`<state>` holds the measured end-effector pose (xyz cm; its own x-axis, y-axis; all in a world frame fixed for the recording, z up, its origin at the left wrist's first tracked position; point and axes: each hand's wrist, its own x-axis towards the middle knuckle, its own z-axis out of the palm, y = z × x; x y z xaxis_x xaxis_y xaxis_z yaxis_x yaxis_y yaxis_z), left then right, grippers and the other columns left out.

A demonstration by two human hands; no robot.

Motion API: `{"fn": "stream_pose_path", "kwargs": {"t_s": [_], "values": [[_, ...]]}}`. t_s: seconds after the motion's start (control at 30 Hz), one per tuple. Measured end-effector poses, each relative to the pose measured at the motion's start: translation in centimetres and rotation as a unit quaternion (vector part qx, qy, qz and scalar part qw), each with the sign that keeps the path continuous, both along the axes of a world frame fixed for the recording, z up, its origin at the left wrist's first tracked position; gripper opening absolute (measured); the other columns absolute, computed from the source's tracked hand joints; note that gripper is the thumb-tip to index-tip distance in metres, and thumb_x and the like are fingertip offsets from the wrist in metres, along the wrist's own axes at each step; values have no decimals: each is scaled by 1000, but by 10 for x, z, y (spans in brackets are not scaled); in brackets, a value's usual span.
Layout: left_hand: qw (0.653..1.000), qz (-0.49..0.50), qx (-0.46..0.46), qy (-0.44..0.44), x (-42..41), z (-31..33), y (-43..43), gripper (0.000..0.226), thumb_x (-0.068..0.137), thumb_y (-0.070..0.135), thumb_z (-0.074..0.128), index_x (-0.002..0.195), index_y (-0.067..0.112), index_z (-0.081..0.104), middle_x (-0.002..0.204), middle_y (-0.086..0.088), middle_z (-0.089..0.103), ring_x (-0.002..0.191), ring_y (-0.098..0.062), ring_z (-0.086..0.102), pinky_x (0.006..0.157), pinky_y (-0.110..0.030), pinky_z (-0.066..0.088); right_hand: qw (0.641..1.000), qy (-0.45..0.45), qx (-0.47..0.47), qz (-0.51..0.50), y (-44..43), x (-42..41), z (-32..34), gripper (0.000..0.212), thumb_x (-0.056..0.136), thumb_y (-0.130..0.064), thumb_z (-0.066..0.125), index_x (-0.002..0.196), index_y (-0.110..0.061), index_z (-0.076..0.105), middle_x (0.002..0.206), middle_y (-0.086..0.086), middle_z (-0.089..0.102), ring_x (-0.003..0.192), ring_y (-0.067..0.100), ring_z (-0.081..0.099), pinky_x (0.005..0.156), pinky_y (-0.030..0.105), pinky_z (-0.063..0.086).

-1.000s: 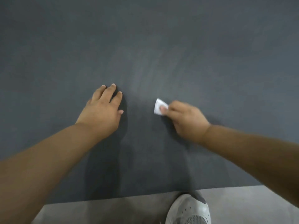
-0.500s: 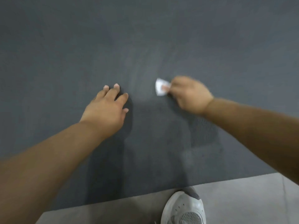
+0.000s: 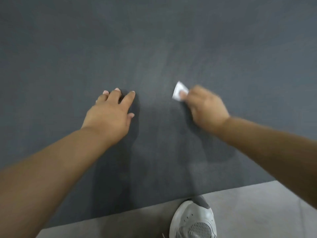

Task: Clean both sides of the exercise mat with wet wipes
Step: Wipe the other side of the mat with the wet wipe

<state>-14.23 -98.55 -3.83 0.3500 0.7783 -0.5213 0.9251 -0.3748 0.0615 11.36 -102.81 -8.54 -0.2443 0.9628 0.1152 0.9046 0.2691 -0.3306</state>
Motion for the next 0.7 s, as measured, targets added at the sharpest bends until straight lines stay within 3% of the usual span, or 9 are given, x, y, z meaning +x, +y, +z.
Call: {"fn": "stream_pose_path", "kwargs": {"t_s": [0.1, 0.2, 0.3, 0.4, 0.5, 0.6, 0.7], "values": [[1000, 0, 16, 27, 10, 1, -3, 57, 97, 45, 34, 149, 25, 17, 147, -15, 19, 134, -40, 19, 106, -46, 31, 986, 48, -63, 146, -74, -18, 1, 28, 94, -14, 37, 114, -10, 57, 76, 12, 58, 57, 29, 51, 51, 32, 43], [1000, 11, 28, -8, 17, -1, -6, 56, 97, 43, 39, 146, 17, 28, 149, -16, 16, 137, -37, 12, 109, -46, 26, 956, 21, -120, 268, -124, -19, 3, 33, 99, -20, 25, 116, -14, 52, 86, 3, 62, 65, 22, 52, 61, 29, 45], [999, -2, 14, -44, 24, -6, -10, 59, 97, 41, 39, 147, 14, 23, 157, -9, -1, 144, -30, -3, 115, -41, 17, 930, 9, -104, 351, -124, -11, 2, 30, 95, -17, 39, 111, -13, 65, 88, 1, 62, 70, 21, 50, 62, 29, 45], [999, -25, 0, -47, 31, -6, -11, 61, 98, 41, 38, 150, 23, 13, 157, -6, -3, 144, -32, 0, 115, -41, 16, 928, 18, -65, 366, -86, 3, 0, 25, 92, -16, 48, 106, -15, 69, 81, 6, 59, 69, 23, 45, 57, 32, 42], [999, -27, 1, -32, 34, -4, -8, 68, 96, 44, 40, 151, 27, 4, 156, -6, 0, 142, -34, 7, 112, -42, 24, 972, 41, -48, 225, -25, 26, 3, 22, 93, -13, 49, 100, -26, 66, 70, 8, 51, 64, 24, 49, 53, 33, 45], [999, -12, -7, -34, 36, -3, -4, 73, 94, 46, 44, 150, 31, 0, 155, -1, -8, 140, -33, 12, 105, -43, 35, 1000, -13, 23, 16, 40, 60, 7, 34, 93, -19, 40, 107, -11, 70, 84, 20, 59, 74, 36, 59, 61, 34, 47], [999, -25, -28, -15, 39, -3, 0, 71, 95, 49, 40, 150, 34, -4, 153, 6, -23, 139, -34, 10, 107, -39, 31, 961, -45, -35, -269, 88, 107, 9, 31, 92, -16, 44, 114, -7, 62, 96, 10, 54, 97, 37, 52, 74, 33, 38]]}}
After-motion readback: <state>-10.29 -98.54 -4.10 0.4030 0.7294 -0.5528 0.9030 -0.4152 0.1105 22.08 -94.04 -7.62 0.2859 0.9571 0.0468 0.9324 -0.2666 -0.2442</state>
